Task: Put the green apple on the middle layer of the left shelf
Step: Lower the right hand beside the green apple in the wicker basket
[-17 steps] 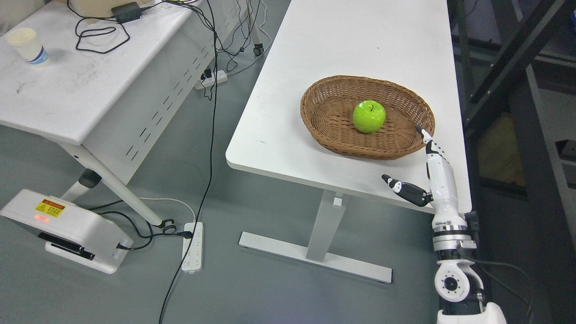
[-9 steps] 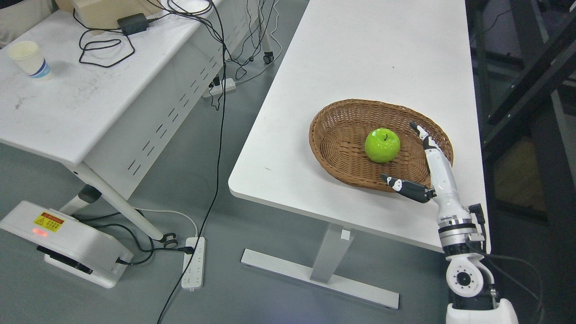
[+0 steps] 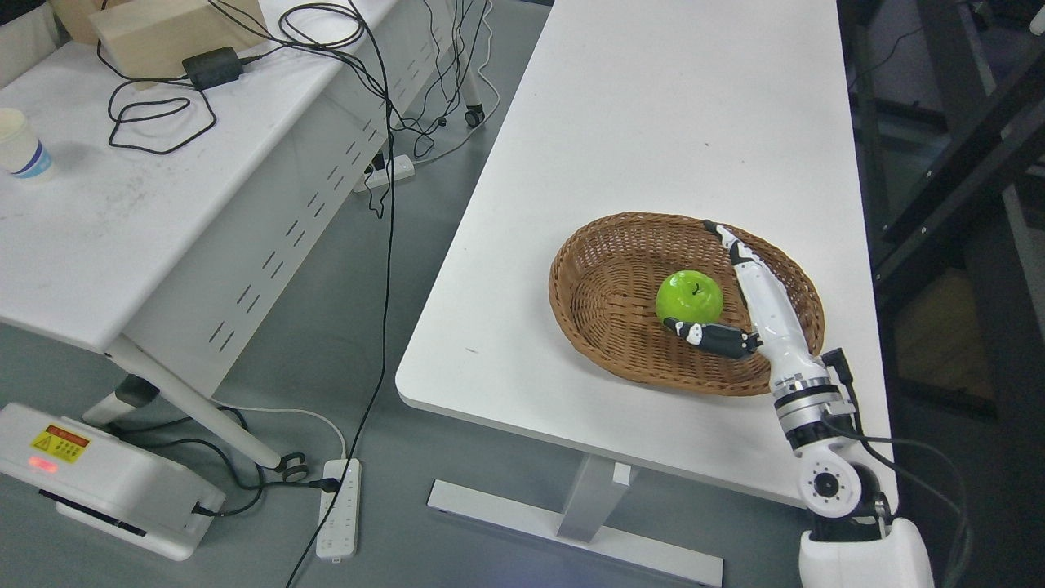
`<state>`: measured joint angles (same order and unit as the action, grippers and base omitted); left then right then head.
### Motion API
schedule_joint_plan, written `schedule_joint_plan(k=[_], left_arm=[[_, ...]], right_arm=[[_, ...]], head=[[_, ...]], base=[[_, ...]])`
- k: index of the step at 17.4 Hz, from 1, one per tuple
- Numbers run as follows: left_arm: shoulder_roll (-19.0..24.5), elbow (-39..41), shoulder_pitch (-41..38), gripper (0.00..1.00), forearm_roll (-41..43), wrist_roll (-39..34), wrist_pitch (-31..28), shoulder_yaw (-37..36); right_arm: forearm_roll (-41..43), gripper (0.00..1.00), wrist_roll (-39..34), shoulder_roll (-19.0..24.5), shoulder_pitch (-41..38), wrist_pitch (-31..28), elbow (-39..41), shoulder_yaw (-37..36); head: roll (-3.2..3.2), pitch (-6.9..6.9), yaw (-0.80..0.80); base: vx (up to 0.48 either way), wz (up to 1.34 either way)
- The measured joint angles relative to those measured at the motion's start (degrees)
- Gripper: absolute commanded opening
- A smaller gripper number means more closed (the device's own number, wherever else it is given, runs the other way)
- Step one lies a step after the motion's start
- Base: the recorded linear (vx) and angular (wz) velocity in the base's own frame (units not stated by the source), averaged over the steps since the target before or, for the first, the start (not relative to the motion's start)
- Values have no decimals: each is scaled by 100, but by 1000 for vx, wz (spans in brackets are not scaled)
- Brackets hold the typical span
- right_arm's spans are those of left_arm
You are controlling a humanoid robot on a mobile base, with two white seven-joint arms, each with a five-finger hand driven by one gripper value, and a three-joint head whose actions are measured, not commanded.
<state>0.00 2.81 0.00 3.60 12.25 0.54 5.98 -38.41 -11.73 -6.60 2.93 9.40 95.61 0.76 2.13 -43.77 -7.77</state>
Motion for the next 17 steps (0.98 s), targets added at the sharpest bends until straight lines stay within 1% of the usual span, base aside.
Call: schedule_joint_plan(k=[3, 8, 17], left_arm=[[0, 0, 0, 100, 0, 0, 0, 0], [0, 0, 0, 100, 0, 0, 1, 0], [0, 0, 0, 100, 0, 0, 1, 0]], right_arm=[[-283, 100, -148, -45, 77, -5, -144, 250], [-574, 100, -184, -98, 222, -7, -375, 539], [-709, 100, -158, -185, 681, -47, -745, 706]], head=[[0, 0, 0], [0, 0, 0], [0, 0, 0]], base=[[47, -24], [17, -3], [0, 0]])
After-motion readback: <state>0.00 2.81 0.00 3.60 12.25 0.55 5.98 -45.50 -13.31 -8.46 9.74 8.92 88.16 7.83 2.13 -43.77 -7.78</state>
